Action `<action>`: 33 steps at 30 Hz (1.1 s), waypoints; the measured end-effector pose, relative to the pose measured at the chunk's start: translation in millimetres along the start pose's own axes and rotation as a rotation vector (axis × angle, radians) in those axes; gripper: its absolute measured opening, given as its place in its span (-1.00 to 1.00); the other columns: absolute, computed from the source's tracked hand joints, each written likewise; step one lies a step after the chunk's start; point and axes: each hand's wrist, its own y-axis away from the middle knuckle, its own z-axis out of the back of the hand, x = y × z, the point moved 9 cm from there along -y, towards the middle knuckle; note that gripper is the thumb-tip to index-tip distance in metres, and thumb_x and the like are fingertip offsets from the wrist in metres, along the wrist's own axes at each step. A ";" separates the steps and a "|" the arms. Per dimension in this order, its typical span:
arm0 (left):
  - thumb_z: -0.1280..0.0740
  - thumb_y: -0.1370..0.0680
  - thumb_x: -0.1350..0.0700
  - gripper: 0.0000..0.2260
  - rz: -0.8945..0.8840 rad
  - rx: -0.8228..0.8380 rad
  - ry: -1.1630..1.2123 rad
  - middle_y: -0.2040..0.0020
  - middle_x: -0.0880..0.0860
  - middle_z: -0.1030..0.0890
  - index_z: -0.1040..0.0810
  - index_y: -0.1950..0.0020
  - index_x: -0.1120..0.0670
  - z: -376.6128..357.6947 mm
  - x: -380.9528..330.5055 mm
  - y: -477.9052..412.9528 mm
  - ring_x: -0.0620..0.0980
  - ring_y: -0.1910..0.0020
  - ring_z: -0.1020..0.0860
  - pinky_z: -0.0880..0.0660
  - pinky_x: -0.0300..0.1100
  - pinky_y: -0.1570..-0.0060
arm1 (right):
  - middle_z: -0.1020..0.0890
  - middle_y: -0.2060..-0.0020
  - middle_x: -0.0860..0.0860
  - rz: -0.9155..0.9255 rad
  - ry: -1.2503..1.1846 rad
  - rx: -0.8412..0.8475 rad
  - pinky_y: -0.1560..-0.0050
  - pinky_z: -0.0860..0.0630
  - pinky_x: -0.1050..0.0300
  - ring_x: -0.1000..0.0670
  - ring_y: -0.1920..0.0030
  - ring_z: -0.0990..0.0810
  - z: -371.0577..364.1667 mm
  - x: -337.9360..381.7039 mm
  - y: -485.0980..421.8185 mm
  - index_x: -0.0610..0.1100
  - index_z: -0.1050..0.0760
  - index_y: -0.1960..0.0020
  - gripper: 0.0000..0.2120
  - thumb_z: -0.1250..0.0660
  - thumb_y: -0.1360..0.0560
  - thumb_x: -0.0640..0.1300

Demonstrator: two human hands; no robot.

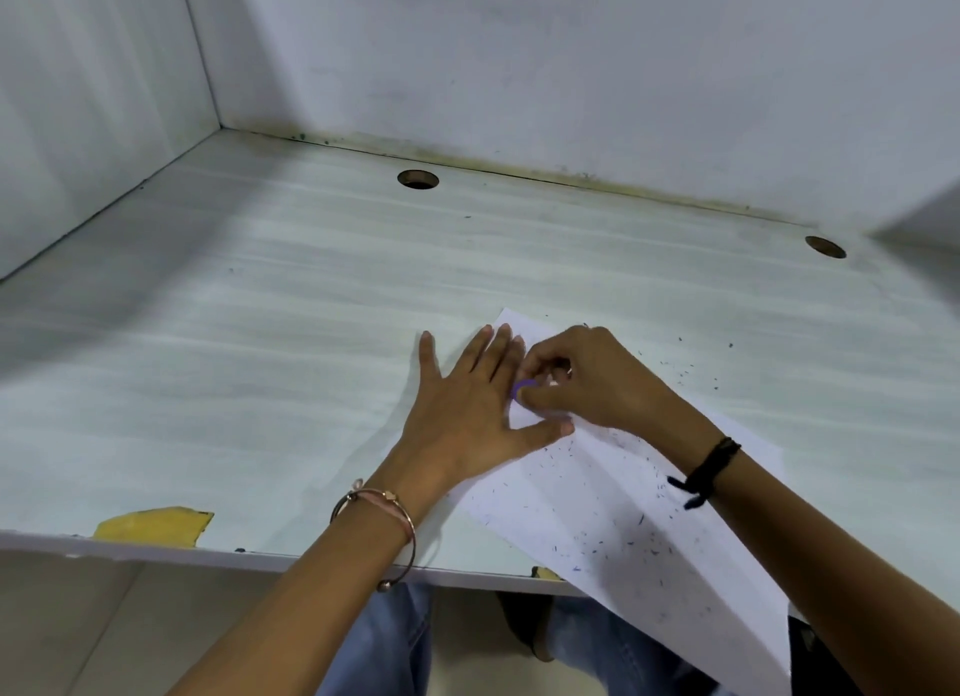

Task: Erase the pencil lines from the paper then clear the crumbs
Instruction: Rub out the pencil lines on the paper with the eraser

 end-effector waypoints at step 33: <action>0.11 -0.42 -0.54 -0.09 0.005 0.012 -0.002 -0.61 -0.07 0.15 0.12 -0.61 -0.02 0.3 -1.0 1.0 -0.14 -0.56 0.24 0.33 0.34 -0.41 | -0.65 0.32 0.08 0.064 0.061 -0.029 0.26 -0.45 0.24 0.15 0.33 -0.54 5.6 0.7 -1.3 -0.06 -0.64 0.21 -0.96 -0.41 -0.37 -0.18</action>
